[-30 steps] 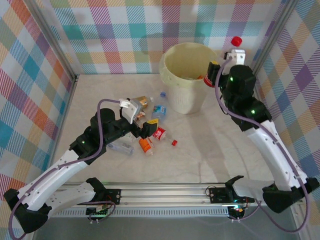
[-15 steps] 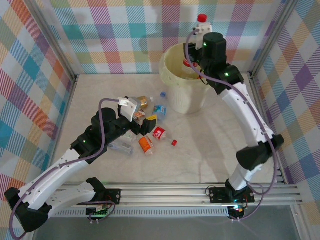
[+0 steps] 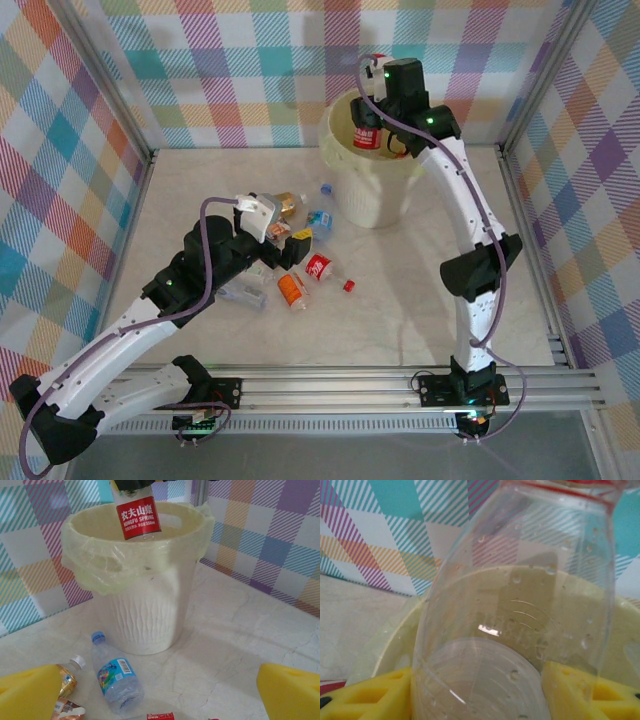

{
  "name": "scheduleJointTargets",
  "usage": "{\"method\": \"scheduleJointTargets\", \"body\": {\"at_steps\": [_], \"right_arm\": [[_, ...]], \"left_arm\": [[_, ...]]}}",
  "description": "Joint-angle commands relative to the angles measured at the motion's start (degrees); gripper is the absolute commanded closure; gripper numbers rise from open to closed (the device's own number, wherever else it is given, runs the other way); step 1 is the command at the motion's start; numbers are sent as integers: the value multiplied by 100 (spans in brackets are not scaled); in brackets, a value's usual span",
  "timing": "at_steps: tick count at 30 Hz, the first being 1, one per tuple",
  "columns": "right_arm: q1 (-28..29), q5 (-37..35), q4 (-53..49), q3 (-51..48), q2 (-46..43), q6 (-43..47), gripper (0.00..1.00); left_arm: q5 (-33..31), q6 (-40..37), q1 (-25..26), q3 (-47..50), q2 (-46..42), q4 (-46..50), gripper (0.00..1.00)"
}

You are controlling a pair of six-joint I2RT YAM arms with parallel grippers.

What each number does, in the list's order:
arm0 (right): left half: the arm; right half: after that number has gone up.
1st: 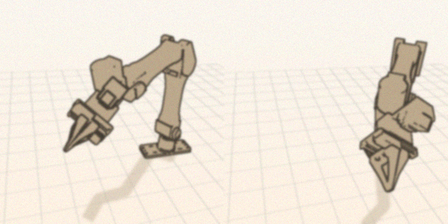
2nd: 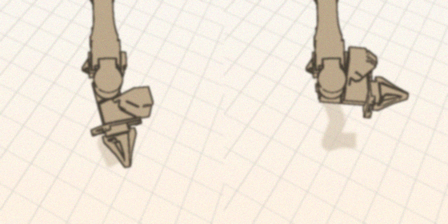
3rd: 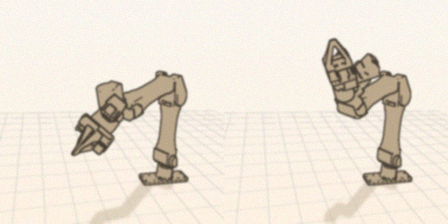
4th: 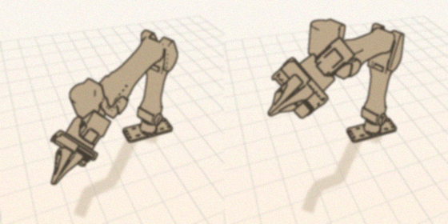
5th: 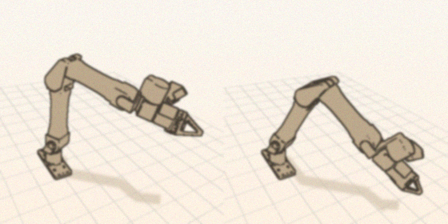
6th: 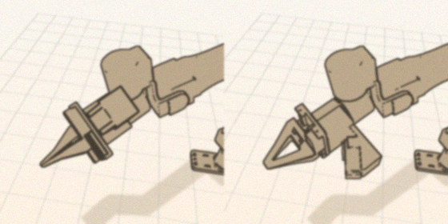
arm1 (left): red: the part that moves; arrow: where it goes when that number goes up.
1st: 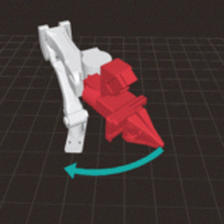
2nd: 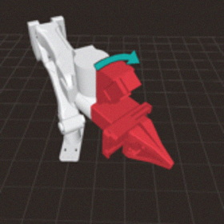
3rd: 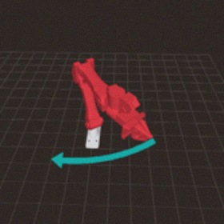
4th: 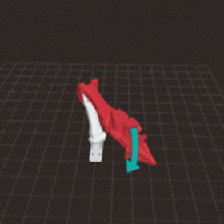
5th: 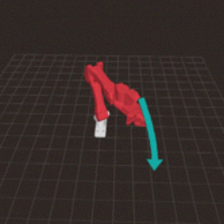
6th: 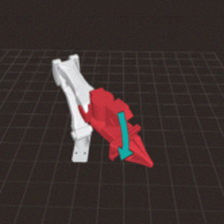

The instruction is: Put the plastic bottles in the bin

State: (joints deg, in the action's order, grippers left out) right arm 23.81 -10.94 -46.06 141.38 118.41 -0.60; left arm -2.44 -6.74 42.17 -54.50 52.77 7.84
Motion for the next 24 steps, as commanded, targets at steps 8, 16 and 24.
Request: {"method": "scheduleJointTargets", "body": {"at_steps": [8, 16, 24], "right_arm": [[-158, 556, -527, 431, 435, -265, 35], [-175, 662, -577, 460, 473, -299, 21], [-184, 685, -650, 636, 270, -434, 13]], "left_arm": [[85, -72, -79, -141, 122, 172, 0], [128, -78, -94, -216, 187, 266, 0], [144, -20, -92, -249, 152, 306, 0]]}}
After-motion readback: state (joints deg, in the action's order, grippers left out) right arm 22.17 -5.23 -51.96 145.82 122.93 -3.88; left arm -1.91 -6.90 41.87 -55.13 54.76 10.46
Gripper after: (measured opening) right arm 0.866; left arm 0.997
